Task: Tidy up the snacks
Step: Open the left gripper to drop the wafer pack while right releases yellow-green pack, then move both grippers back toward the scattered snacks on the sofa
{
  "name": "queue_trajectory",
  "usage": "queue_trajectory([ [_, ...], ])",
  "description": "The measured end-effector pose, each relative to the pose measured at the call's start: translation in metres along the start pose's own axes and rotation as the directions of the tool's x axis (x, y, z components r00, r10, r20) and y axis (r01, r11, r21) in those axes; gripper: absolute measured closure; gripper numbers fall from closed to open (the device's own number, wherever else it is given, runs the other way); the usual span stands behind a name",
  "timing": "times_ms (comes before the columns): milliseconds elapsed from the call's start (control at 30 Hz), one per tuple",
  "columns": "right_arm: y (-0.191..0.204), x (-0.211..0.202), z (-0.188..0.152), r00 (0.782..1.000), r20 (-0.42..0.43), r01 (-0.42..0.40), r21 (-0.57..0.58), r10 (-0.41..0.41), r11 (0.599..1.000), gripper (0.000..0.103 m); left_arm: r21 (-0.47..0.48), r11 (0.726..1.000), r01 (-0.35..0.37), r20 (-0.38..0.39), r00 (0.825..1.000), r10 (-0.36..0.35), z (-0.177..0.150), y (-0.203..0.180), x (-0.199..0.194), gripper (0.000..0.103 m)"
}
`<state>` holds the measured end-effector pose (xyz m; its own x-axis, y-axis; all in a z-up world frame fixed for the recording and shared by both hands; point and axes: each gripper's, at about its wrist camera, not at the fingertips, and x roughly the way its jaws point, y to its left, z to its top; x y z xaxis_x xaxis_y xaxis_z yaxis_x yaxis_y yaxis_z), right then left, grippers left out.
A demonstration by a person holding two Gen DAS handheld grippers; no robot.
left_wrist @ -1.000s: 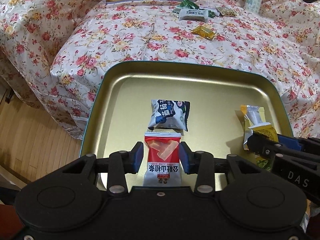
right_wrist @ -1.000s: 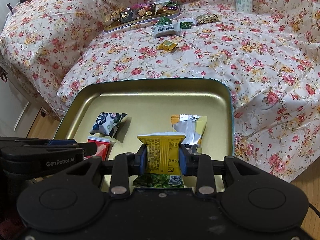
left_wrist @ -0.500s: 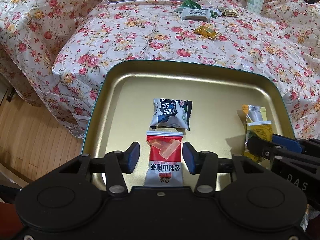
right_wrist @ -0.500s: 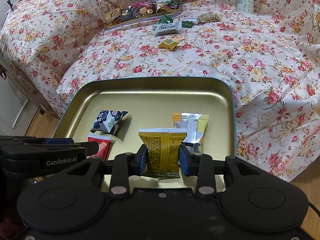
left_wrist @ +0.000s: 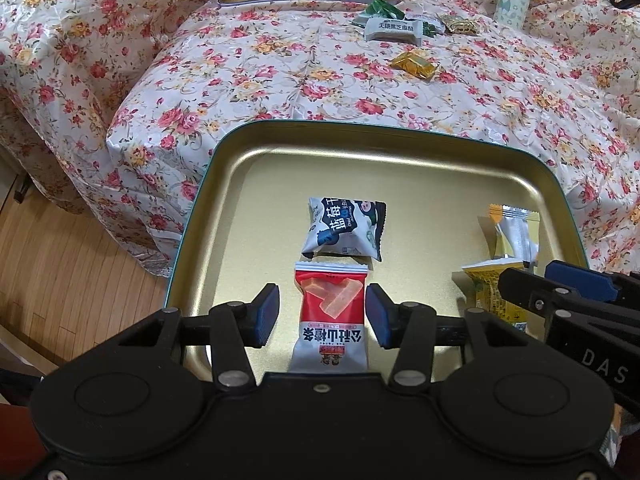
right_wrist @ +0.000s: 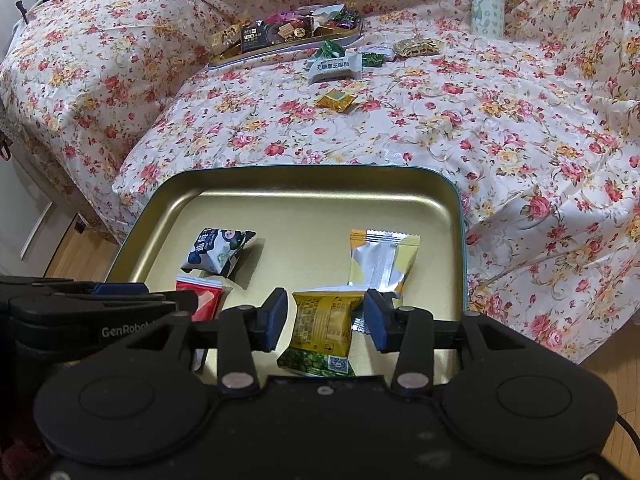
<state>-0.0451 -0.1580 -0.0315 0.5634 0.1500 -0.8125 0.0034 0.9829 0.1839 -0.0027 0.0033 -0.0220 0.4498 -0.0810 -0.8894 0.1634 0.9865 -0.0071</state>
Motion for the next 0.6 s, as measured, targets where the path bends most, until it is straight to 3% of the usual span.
queue_trajectory([
  [400,0.0000,-0.0023,0.0033,0.998,0.010,0.064,0.010,-0.064,0.998,0.032,-0.012,1.000,-0.010,0.012,1.000,0.010,0.0018,0.0018,-0.0023,0.043],
  [600,-0.0011,-0.0036,0.0046,0.995,0.021,0.097,0.011,-0.098,0.995,0.024,-0.009,1.000,-0.020,0.019,1.000,0.020,0.0029,-0.0010,-0.0030,0.043],
])
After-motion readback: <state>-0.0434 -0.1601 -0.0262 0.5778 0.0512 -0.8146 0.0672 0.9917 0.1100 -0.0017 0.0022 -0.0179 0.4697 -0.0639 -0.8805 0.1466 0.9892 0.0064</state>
